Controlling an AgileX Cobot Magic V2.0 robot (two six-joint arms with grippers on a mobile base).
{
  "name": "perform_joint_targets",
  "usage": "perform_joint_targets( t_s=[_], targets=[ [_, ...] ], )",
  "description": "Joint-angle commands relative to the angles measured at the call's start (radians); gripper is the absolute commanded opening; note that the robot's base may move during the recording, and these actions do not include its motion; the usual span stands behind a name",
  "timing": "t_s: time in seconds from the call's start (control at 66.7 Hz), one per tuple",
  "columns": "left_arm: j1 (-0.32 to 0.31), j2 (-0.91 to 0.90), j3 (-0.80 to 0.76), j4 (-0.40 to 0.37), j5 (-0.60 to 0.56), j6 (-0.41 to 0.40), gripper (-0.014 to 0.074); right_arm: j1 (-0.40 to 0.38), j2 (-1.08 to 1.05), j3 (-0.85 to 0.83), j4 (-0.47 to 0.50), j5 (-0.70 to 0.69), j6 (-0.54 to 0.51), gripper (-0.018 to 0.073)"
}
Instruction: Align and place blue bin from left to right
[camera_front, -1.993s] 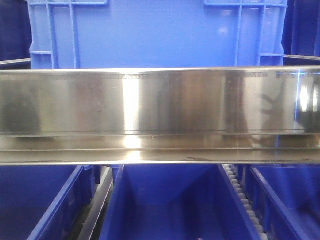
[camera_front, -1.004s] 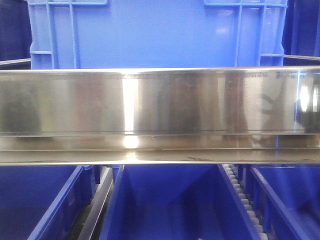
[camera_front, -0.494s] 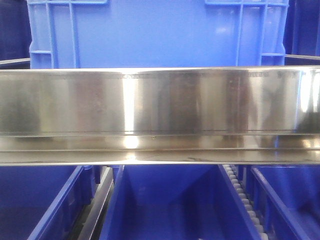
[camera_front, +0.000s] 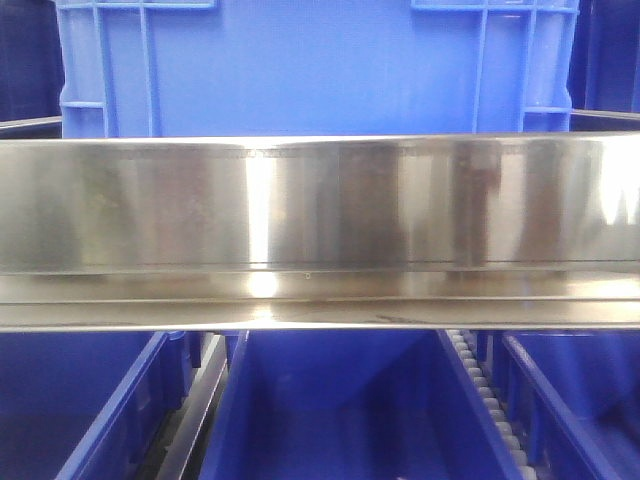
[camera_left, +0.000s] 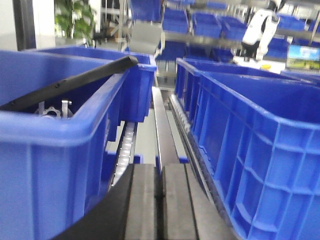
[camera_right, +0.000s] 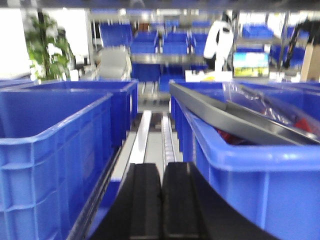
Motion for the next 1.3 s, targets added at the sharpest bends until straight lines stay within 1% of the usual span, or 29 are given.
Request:
perform_joint_targets(
  t_s=[0.0,0.105,0.225,0.315,0.36,0.45,0.509,0.584,0.704,0.884,0.944,1.004,1.094,1.184,1.289],
  targets=[
    [0.001,0.117,-0.108,-0.009,0.073,0.002,-0.0111,-0.005,0.094,-0.074,0.004,0.039,-0.004,-0.0079],
    [0.001,0.251,-0.228,-0.009,0.148,0.002,-0.0111,-0.005,0.199,-0.168,0.007,0.104,-0.004,-0.0079],
    [0.001,0.368,-0.33,-0.009,0.128,0.002,-0.0111,-0.005,0.299,-0.263,0.007,0.095,-0.004,-0.0079],
    [0.001,0.423,-0.376,-0.009,0.107,0.002,-0.0111,-0.005,0.346,-0.295,0.007,0.035,-0.004,-0.0079],
    [0.001,0.442,-0.383,-0.009,0.105,0.002,-0.0111,-0.005,0.358,-0.295,0.007,-0.012,-0.004,-0.0079],
    [0.001,0.467,-0.383,-0.009,0.081,0.002,-0.0111,-0.005,0.376,-0.295,0.007,-0.034,-0.004,-0.0079],
    [0.001,0.488,-0.383,-0.009,0.049,0.002,-0.0111,-0.005,0.389,-0.295,0.007,-0.063,-0.004,-0.0079],
    [0.001,0.516,-0.383,-0.017,0.008,0.002,-0.0111,-0.005,0.397,-0.295,0.029,-0.094,-0.004,-0.0079],
    [0.001,0.543,-0.383,-0.017,-0.029,0.002,-0.0111,-0.005,0.397,-0.295,0.032,-0.1,-0.004,-0.0079],
    [0.001,0.576,-0.391,-0.025,-0.098,0.002,-0.0111,-0.005,0.441,-0.297,0.033,-0.057,-0.004,-0.0078],
    [0.001,0.605,-0.421,-0.017,-0.061,0.002,-0.0111,-0.005,0.481,-0.325,0.033,-0.01,-0.002,-0.0077],
    [0.001,0.645,-0.486,-0.009,-0.004,0.002,-0.0111,-0.005,0.542,-0.37,0.033,0.046,-0.002,-0.0077],
    [0.001,0.718,-0.594,-0.005,0.085,0.002,-0.0111,-0.005,0.646,-0.48,0.033,0.15,-0.002,-0.0077],
    [-0.001,0.805,-0.705,-0.005,0.155,0.002,-0.0111,-0.005,0.755,-0.583,0.033,0.206,-0.002,-0.0077],
    [-0.024,0.902,-0.833,-0.005,0.214,0.002,-0.0111,0.006,0.883,-0.697,0.033,0.251,0.009,-0.0077]
  ],
)
